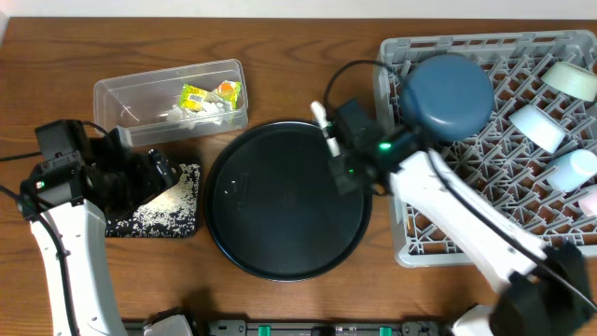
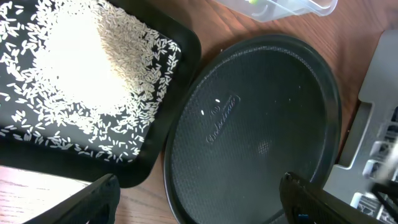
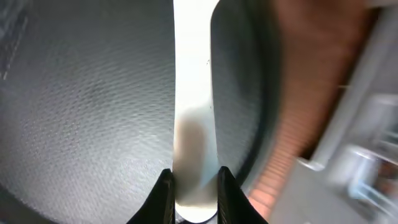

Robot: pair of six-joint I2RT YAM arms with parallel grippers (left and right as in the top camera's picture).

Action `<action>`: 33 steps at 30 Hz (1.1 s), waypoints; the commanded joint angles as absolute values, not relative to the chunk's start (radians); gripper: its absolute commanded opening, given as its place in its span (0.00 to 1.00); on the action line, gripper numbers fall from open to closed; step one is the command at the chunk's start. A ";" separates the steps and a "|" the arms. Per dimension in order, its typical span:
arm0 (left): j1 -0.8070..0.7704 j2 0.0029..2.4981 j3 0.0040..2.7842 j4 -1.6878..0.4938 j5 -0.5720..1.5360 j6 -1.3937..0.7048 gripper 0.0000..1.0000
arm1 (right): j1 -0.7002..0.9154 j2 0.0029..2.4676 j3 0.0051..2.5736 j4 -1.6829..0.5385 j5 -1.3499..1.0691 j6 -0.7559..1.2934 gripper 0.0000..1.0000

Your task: Sort waste into correct bins and load items into the dishwasher rack

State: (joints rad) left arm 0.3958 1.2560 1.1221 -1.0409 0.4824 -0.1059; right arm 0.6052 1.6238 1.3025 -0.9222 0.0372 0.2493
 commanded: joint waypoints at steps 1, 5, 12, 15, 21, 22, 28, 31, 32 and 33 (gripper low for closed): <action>0.400 1.261 1.134 -1.043 0.474 -0.111 0.84 | 0.558 1.555 1.316 -0.962 0.151 0.262 0.05; 0.400 1.261 1.134 -1.043 0.474 -0.111 0.83 | 0.472 1.502 1.316 -1.029 0.203 0.262 0.06; 0.400 1.261 1.134 -1.043 0.474 -0.111 0.83 | 0.313 1.502 1.297 -1.097 0.260 0.253 0.06; 0.400 1.261 1.134 -1.043 0.474 -0.111 0.83 | 0.274 1.505 1.261 -1.094 0.252 0.253 0.06; 0.400 1.261 1.134 -1.043 0.474 -0.111 0.83 | 0.270 1.507 1.163 -1.037 0.197 0.253 0.07; 0.400 1.261 1.134 -1.043 0.474 -0.111 0.83 | 0.270 1.507 1.151 -1.027 0.183 0.253 0.06; 0.400 1.261 1.134 -1.044 0.474 -0.111 0.83 | 0.270 1.507 1.100 -0.965 0.141 0.253 0.07; 0.400 1.261 1.134 -1.043 0.474 -0.111 0.83 | 0.270 1.507 1.099 -0.960 0.142 0.253 0.08; 0.400 1.261 1.134 -1.043 0.474 -0.111 0.83 | 0.270 1.507 1.099 -0.960 0.142 0.253 0.08; 0.400 1.261 1.134 -1.043 0.474 -0.111 0.83 | 0.270 1.507 1.099 -0.960 0.142 0.253 0.08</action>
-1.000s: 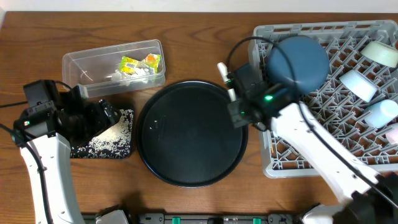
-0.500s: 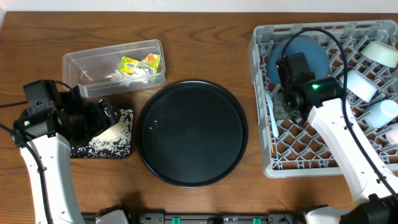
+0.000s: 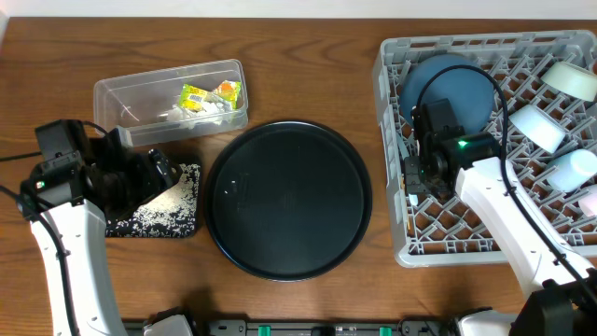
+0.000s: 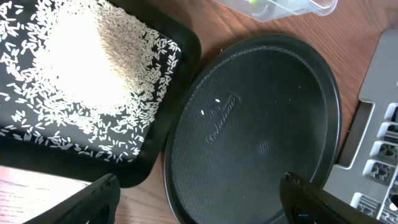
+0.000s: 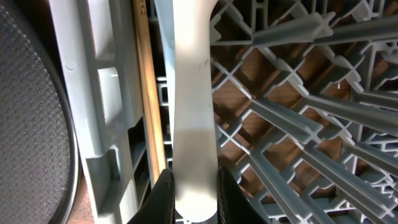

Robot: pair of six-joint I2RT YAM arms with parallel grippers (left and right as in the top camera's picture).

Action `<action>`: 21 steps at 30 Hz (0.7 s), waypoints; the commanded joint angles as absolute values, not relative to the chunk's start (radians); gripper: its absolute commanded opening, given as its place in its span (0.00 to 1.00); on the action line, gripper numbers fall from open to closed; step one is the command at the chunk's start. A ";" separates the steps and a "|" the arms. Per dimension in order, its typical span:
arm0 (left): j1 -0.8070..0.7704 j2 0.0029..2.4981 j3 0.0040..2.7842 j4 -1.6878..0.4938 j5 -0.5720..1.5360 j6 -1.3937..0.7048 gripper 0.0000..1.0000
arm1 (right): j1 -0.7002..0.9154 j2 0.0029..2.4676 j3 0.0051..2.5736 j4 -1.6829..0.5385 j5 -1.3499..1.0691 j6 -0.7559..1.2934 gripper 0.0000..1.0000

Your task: Sort waste into correct bins and load items into the dishwasher rack

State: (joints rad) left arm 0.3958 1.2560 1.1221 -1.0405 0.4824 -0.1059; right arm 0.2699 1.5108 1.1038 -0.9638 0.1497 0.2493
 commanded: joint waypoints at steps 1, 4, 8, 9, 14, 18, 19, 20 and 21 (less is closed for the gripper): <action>0.400 1.261 1.134 -1.043 0.474 -0.111 0.84 | 0.270 1.507 1.099 -0.960 0.142 0.253 0.08; 0.400 1.261 1.134 -1.043 0.474 -0.111 0.84 | 0.270 1.507 1.099 -0.960 0.142 0.253 0.08; 0.400 1.261 1.134 -1.043 0.474 -0.111 0.83 | 0.270 1.507 1.099 -0.958 0.141 0.253 0.08; 0.400 1.261 1.134 -1.043 0.474 -0.111 0.83 | 0.270 1.507 1.099 -0.958 0.139 0.253 0.10; 0.400 1.261 1.134 -1.043 0.474 -0.111 0.83 | 0.270 1.507 1.099 -0.955 0.089 0.245 0.15; 0.400 1.261 1.134 -1.043 0.474 -0.111 0.83 | 0.270 1.507 1.099 -0.953 0.089 0.245 0.21; 0.400 1.261 1.134 -1.043 0.474 -0.111 0.84 | 0.270 1.507 1.099 -0.953 0.089 0.245 0.24; 0.400 1.261 1.134 -1.043 0.474 -0.111 0.83 | 0.270 1.507 1.099 -0.953 0.089 0.245 0.27; 0.400 1.261 1.134 -1.043 0.474 -0.111 0.84 | 0.270 1.507 1.099 -0.953 0.089 0.245 0.28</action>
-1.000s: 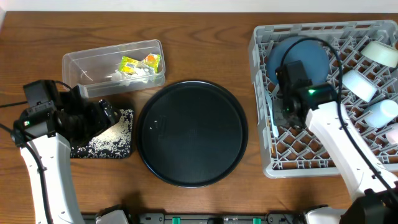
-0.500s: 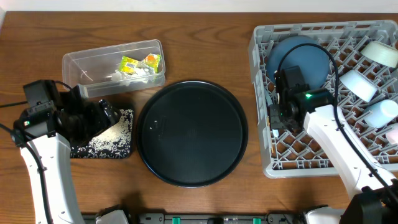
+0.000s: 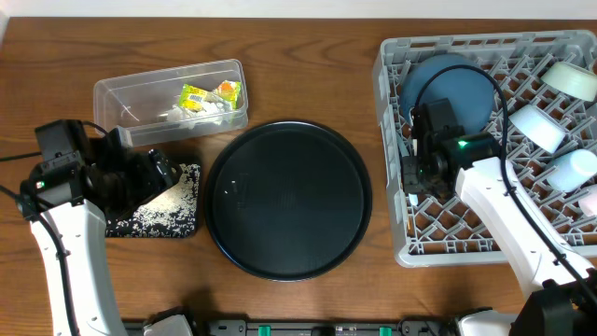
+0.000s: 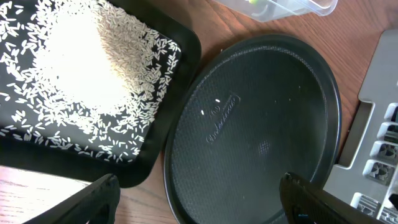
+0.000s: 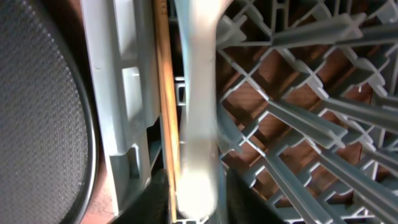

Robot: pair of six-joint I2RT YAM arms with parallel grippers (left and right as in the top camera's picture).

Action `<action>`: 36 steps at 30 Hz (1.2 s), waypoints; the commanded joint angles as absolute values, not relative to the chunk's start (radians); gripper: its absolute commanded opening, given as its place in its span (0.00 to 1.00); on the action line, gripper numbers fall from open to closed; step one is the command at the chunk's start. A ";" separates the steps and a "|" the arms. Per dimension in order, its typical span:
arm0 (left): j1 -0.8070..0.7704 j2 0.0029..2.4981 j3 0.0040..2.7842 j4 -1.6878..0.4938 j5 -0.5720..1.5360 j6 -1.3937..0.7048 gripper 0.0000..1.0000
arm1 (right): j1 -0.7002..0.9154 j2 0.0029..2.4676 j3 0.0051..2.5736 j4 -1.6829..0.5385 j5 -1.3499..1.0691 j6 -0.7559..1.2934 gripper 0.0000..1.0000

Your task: Sort waste into correct bins and load items into the dishwasher rack

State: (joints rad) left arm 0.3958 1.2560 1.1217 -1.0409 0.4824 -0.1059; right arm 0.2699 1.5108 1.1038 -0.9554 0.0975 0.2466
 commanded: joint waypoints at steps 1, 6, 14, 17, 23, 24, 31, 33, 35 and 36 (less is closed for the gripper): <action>0.400 1.261 1.134 -1.043 0.474 -0.111 0.83 | 0.270 1.507 1.099 -0.953 0.089 0.245 0.28; 0.400 1.261 1.134 -1.044 0.474 -0.111 0.83 | 0.270 1.507 1.099 -0.953 0.088 0.246 0.29; 0.305 1.261 1.142 -1.047 0.373 -0.114 0.85 | 0.268 1.481 1.106 -0.881 -0.032 0.246 0.31; 0.194 1.261 1.155 -1.037 0.286 -0.146 0.98 | 0.258 1.454 1.131 -0.851 -0.034 0.244 0.39; -0.048 1.306 1.193 -0.986 0.170 -0.197 0.98 | 0.189 1.442 1.241 -0.819 -0.035 0.178 0.61; -0.079 1.328 1.206 -0.993 0.159 -0.197 0.98 | 0.171 1.442 1.265 -0.820 -0.035 0.175 0.67; -0.133 1.456 1.267 -1.179 0.061 -0.152 0.98 | 0.006 1.441 1.381 -0.917 -0.159 0.152 0.99; -0.110 1.457 1.266 -1.237 0.043 -0.152 0.98 | -0.040 1.437 1.381 -0.980 -0.174 0.154 0.99; -0.086 1.447 1.266 -1.282 0.043 -0.156 0.98 | -0.079 1.433 1.379 -1.045 -0.174 0.163 0.99; -0.074 1.439 1.266 -1.299 0.043 -0.156 0.98 | -0.096 1.429 1.375 -1.070 -0.173 0.163 0.99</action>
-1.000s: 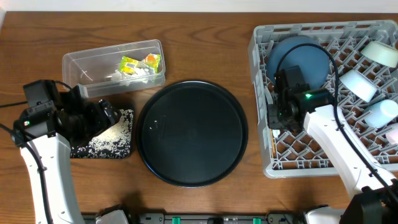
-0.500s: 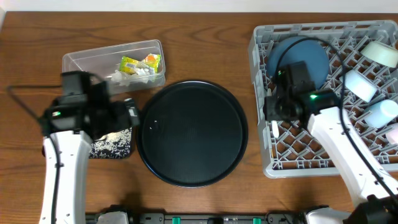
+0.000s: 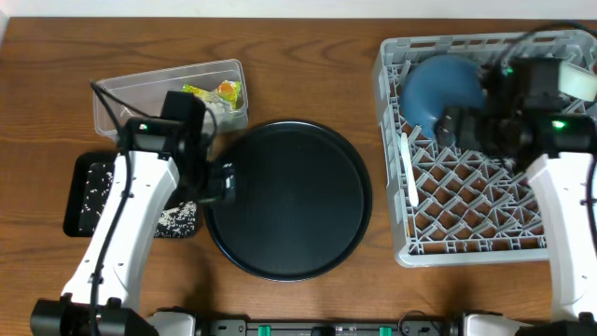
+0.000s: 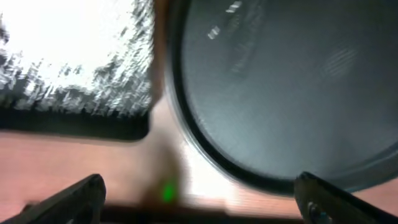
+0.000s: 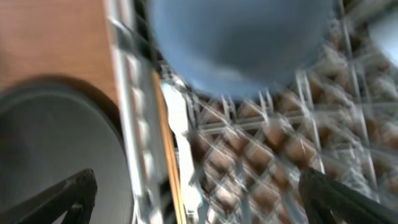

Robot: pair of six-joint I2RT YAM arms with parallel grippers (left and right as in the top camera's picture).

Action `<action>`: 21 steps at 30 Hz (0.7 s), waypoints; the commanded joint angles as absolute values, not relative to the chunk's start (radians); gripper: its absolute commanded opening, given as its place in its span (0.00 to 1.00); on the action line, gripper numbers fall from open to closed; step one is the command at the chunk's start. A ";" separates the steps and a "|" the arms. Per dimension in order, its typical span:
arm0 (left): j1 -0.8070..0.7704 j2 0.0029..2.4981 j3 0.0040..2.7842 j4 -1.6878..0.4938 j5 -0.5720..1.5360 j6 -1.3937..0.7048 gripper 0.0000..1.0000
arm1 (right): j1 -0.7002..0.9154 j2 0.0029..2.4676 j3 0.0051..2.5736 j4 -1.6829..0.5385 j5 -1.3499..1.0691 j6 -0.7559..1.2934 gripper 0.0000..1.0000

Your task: Sort waste into correct bins and load items into the dishwasher rack

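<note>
A white plastic utensil [image 3: 408, 174] lies along the left edge of the grey dishwasher rack [image 3: 466, 245]; it also shows in the right wrist view [image 5: 179, 134]. My right gripper [image 3: 450, 126] is open and empty, raised over the rack near the blue bowl [image 3: 446, 79]. My left gripper [image 3: 222, 182] is open and empty at the left rim of the round black plate [image 3: 289, 201]. The black tray of rice [image 3: 89, 191] lies partly under the left arm. Both wrist views are blurred.
A clear plastic bin [image 3: 173, 93] holding wrappers stands at the back left. White and pale cups [image 3: 541, 126] fill the rack's right side. Bare wood shows between the plate and the rack.
My right gripper has let go of the white utensil, which now lies in the rack, and stands higher and farther right. My left gripper has gone from left of the rice tray to the plate's left rim.
My right gripper held the white utensil over the plate's right edge. Then it held it down in the rack's left edge. Now the utensil rests there and the gripper is open. The left arm stayed by the rice tray until now.
</note>
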State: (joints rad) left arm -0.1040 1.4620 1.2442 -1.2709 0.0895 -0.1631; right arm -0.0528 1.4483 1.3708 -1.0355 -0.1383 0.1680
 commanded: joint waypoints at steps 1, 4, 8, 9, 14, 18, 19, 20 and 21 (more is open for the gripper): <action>-0.064 1.427 1.264 -1.314 0.043 -0.156 0.98 | -0.107 1.422 1.370 -1.089 -0.173 0.163 0.99; -0.056 1.352 1.235 -1.307 0.043 -0.163 0.98 | -0.128 1.365 1.322 -1.096 -0.172 0.155 0.99; -0.058 1.177 1.153 -1.213 0.039 -0.190 0.98 | -0.128 1.232 1.193 -1.007 -0.164 0.140 0.99; -0.058 1.127 1.129 -1.185 0.038 -0.190 0.98 | -0.126 1.182 1.143 -0.968 -0.159 0.139 0.99; -0.058 0.816 0.970 -1.033 0.033 -0.217 0.98 | -0.119 0.902 0.891 -0.776 -0.129 0.126 0.99; -0.058 0.627 0.873 -0.944 0.036 -0.217 0.98 | -0.120 0.700 0.737 -0.685 -0.081 0.126 0.99; -0.058 0.599 0.863 -0.931 0.038 -0.217 0.98 | -0.119 0.664 0.714 -0.685 -0.083 0.126 0.99; -0.058 0.572 0.859 -0.924 0.037 -0.217 0.98 | -0.119 0.639 0.697 -0.688 -0.083 0.126 0.99; -0.058 0.556 0.859 -0.926 0.037 -0.216 0.98 | -0.119 0.617 0.684 -0.701 -0.081 0.125 0.99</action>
State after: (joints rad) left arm -0.0597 0.5999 0.8768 -0.9340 0.0452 -0.2070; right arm -0.1192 0.6643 0.7284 -0.6945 -0.1101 0.1406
